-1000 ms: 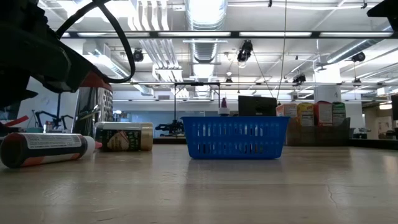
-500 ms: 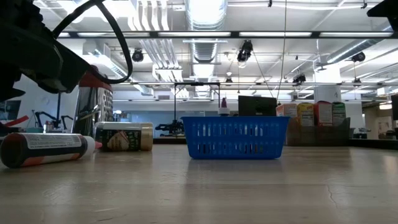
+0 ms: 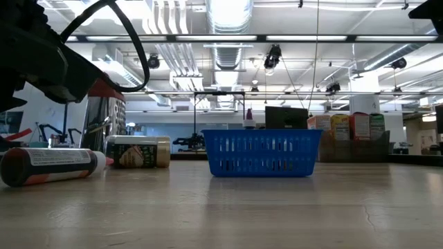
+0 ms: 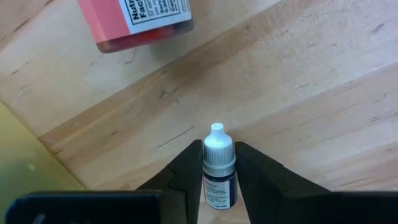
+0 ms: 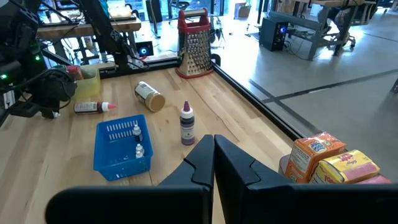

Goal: Pick & Place Kitchen Items
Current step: Move the small pink food coloring bottle to the bottom middle of the table

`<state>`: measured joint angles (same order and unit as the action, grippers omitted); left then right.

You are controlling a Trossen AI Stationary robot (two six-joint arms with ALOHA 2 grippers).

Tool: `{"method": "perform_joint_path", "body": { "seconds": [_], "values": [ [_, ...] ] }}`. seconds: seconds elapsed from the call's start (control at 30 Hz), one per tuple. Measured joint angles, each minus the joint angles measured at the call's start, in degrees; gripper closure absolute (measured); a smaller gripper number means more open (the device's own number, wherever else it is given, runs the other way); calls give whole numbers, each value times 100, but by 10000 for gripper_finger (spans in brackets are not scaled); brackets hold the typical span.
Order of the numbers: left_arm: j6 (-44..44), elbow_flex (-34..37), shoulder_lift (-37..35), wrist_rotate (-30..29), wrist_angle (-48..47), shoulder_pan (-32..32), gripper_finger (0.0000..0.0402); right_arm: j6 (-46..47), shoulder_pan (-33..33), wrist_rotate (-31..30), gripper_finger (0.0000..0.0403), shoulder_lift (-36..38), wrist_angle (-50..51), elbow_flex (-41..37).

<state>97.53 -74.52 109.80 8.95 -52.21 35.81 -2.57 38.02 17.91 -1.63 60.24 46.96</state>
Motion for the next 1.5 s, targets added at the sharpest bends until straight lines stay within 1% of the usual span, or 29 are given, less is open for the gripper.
{"method": "perform_joint_path", "body": {
  "seconds": [0.27, 0.43, 0.57, 0.73, 0.83, 0.9, 1.0, 1.13, 1.23, 1.37, 1.43, 1.5],
  "values": [
    [-12, 0, 0, -5, 17, 0, 305, 0, -2, -2, 394, 0, -2, 2],
    [-45, 0, -13, -164, 50, -2, 305, 0, -2, 0, 394, 0, -2, 0],
    [-278, 0, -53, -569, 384, -2, 305, 0, -2, -2, 394, 0, 0, 2],
    [-986, 0, -79, -1420, 1424, -23, 305, 0, -2, 0, 394, -1, -1, 1],
    [-1787, 0, -79, -2120, 2227, -113, 305, 0, -2, 0, 394, -1, -1, 0],
    [-2521, 0, -79, -2689, 2781, -196, 305, 0, -1, 0, 394, -1, -2, 1],
    [-3874, 0, -65, -3436, 3638, -341, 305, 0, -2, 0, 394, 0, -2, 0],
    [-5834, -2, 109, -4064, 4865, -554, 305, 0, -2, 0, 394, -2, -2, 1],
    [-7107, 45, 335, -4255, 5896, -684, 305, 0, -2, -2, 394, -2, -1, 1],
    [-8570, 333, 710, -4273, 7786, -762, 305, 0, -2, -2, 394, -2, 0, 2],
    [-9016, 455, 905, -4271, 8684, -774, 305, 0, 0, 0, 394, -2, -2, 0],
    [-9291, 472, 1076, -4270, 9280, -774, 305, 0, -1, 0, 394, -2, -1, 1]
  ]
}}
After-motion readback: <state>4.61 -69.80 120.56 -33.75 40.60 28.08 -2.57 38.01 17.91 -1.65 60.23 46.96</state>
